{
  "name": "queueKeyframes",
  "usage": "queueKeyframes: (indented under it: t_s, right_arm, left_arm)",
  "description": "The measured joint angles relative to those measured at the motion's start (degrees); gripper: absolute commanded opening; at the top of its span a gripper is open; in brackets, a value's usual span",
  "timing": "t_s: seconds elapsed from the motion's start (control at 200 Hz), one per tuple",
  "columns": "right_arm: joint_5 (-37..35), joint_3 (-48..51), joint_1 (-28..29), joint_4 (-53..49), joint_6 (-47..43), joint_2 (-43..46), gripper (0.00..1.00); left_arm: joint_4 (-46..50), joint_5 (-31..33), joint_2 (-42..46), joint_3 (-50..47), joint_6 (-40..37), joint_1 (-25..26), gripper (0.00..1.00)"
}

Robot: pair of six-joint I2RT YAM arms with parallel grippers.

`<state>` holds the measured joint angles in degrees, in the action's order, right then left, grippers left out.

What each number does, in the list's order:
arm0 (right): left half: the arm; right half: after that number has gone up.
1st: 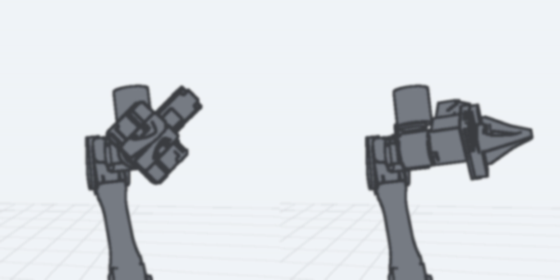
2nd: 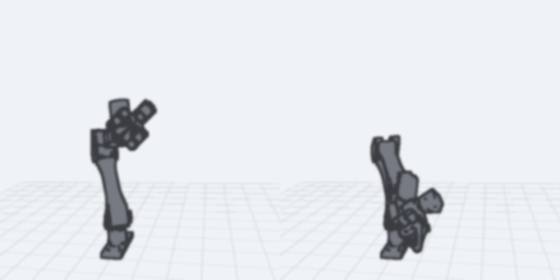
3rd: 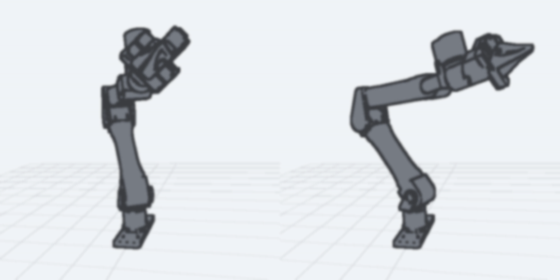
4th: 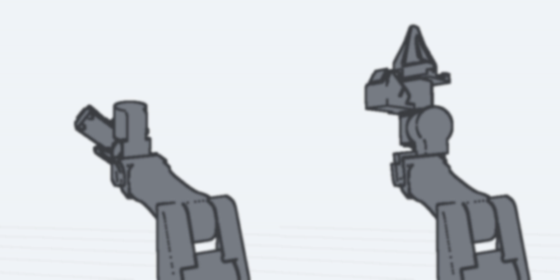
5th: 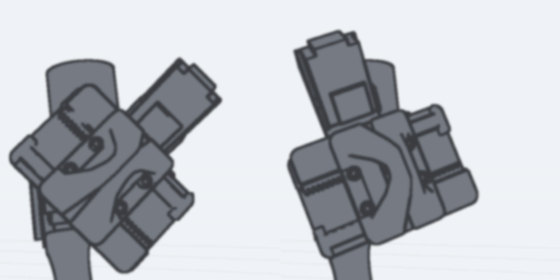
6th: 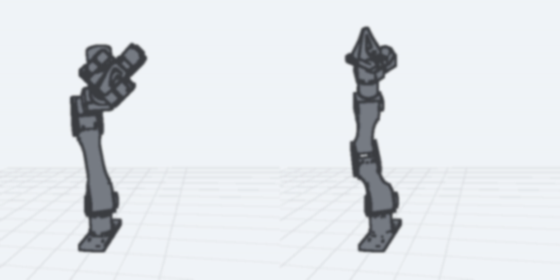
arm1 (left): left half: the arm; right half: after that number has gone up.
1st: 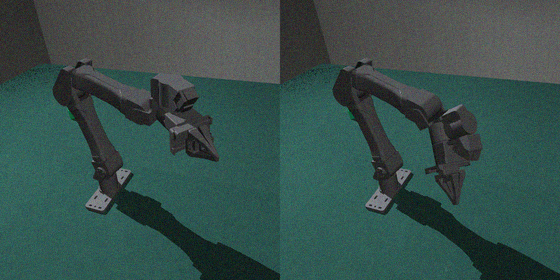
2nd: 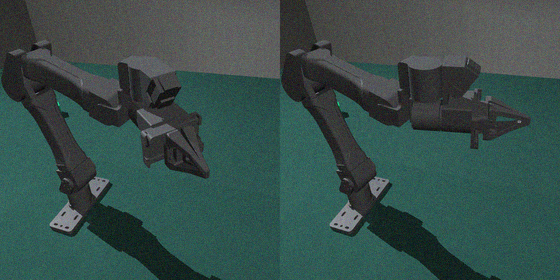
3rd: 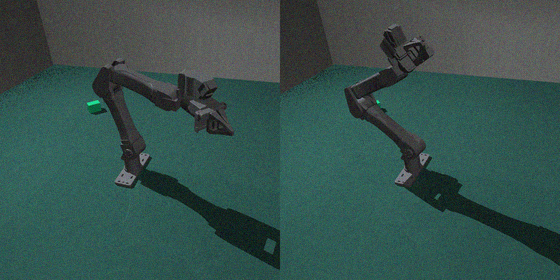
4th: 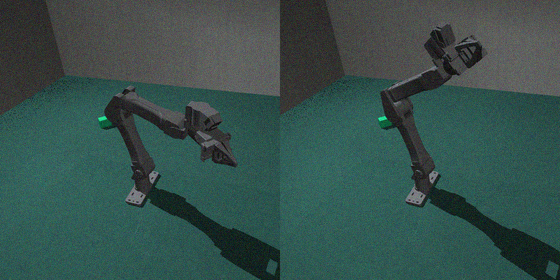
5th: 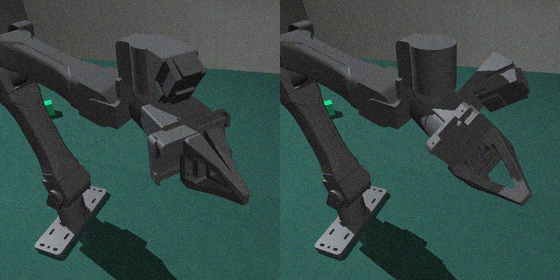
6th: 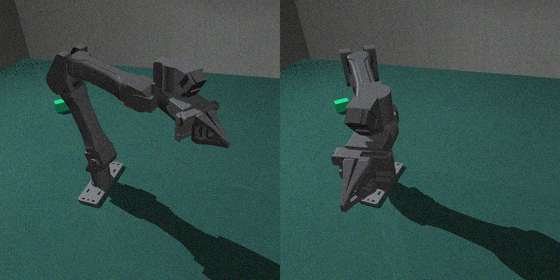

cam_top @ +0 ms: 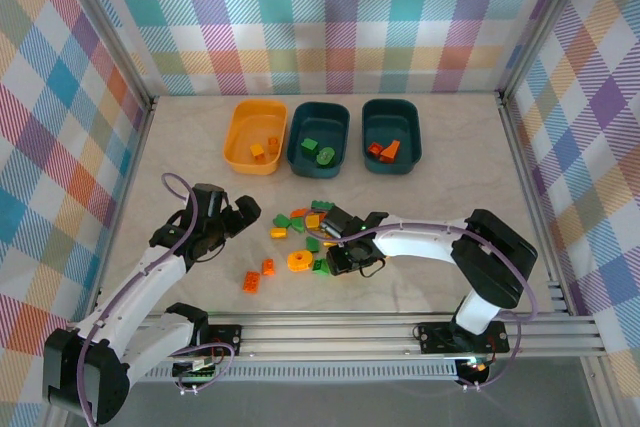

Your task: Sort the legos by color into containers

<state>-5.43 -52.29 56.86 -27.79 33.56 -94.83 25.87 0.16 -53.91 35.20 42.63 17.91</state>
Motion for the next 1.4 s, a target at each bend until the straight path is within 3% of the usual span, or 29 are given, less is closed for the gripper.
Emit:
queueKeyframes:
  t_s: [0.26,0.575,0.715,0.825,0.99,1.13,1.325,1.4]
  right_arm:
    - [-0.1,0.0,0.0,1.8,-0.6,0.0,0.29]
    - [-3.4,-0.6,-1.5,1.7,-2.7,7.3,0.25]
    - [-4.6,-4.2,-8.0,1.7,-5.7,8.9,0.25]
    - [-4.5,-8.8,-16.6,2.4,-8.4,8.0,0.26]
    - [-2.9,-22.9,-31.1,2.9,-12.1,-2.5,0.24]
    - [-0.8,-36.0,-39.3,1.1,-14.1,-15.6,0.28]
    - [0.8,-51.3,-43.3,-5.4,-16.2,-29.4,0.38]
    - [1.2,-55.3,-43.2,-8.2,-17.0,-31.7,0.53]
  left_arm:
    - [-0.1,0.0,-0.1,0.0,0.0,0.0,1.00]
    - [-0.2,-0.1,-0.7,0.0,0.0,0.0,0.98]
    - [-1.8,-1.4,-0.9,-0.2,1.1,0.8,0.97]
    - [-7.7,-4.4,-2.2,-1.3,2.5,4.9,0.99]
    - [-14.7,-8.2,-8.9,-1.3,3.3,12.7,0.99]
    - [-16.0,-8.4,-10.1,-1.3,3.2,14.8,1.00]
    - [-15.9,-7.6,-10.3,-0.2,2.5,14.9,1.00]
    - [-15.7,-7.3,-11.0,0.4,2.1,14.9,1.00]
